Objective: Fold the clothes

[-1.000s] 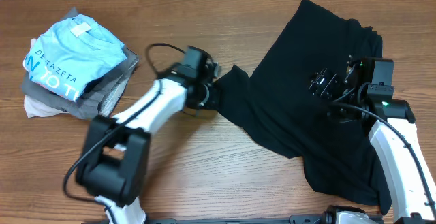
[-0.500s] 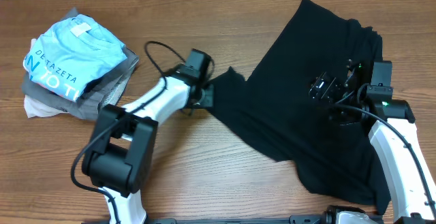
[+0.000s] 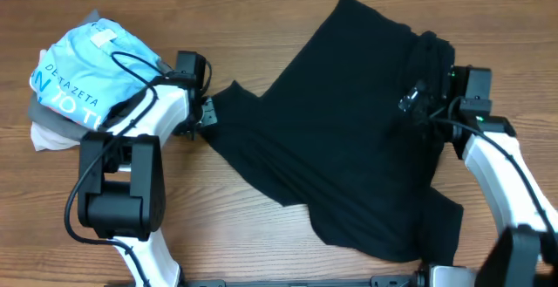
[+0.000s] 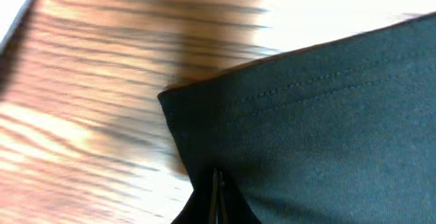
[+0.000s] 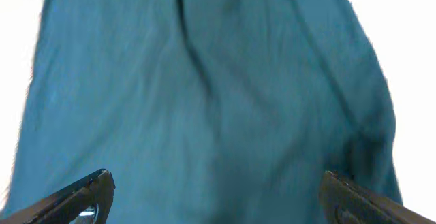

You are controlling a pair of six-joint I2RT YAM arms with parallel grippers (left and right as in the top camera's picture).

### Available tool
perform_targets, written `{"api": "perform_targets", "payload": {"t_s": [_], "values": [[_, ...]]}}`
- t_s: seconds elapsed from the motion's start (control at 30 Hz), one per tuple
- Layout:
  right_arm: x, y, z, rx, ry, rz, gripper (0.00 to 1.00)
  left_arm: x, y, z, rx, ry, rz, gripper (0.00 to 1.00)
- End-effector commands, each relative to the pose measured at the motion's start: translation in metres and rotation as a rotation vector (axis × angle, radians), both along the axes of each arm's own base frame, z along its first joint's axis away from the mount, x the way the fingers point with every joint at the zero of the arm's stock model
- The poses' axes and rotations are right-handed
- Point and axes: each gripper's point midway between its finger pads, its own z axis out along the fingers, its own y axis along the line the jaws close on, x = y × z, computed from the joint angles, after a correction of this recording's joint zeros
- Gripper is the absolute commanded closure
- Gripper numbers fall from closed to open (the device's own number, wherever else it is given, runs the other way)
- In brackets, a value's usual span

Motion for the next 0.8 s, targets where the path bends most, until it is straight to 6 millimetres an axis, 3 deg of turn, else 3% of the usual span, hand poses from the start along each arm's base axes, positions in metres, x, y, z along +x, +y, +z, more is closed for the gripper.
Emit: {"api": "perform_targets", "payload": {"t_s": [0.0, 0.17, 0.27, 0.4, 0.47, 0.57, 0.77], "values": [[0.014, -0.019, -0.021, -0.078, 0.017, -0.056, 0.06, 0.000, 0.011, -0.008, 0.047, 0.034, 0.028, 0.96], [0.028, -0.057, -0.050, -0.225, 0.024, -0.173, 0.26, 0.006, 0.001, 0.001, 0.008, 0.033, 0.007, 0.96], [0.030, -0.065, -0.064, -0.222, 0.036, -0.189, 0.21, 0.005, 0.000, 0.002, 0.002, 0.037, 0.006, 0.96], [0.033, -0.077, -0.068, -0.222, 0.026, -0.217, 0.20, 0.004, 0.000, 0.002, 0.004, 0.042, 0.000, 0.96], [0.034, -0.085, -0.066, -0.222, 0.014, -0.237, 0.24, 0.004, -0.001, 0.002, 0.003, 0.042, -0.002, 0.96], [0.029, -0.099, -0.069, -0.228, 0.023, -0.272, 0.39, 0.004, -0.001, 0.002, 0.003, 0.042, -0.002, 0.96], [0.030, -0.097, -0.088, -0.159, 0.043, -0.249, 0.38, 0.004, -0.002, 0.002, -0.005, 0.042, -0.003, 0.96]]}}
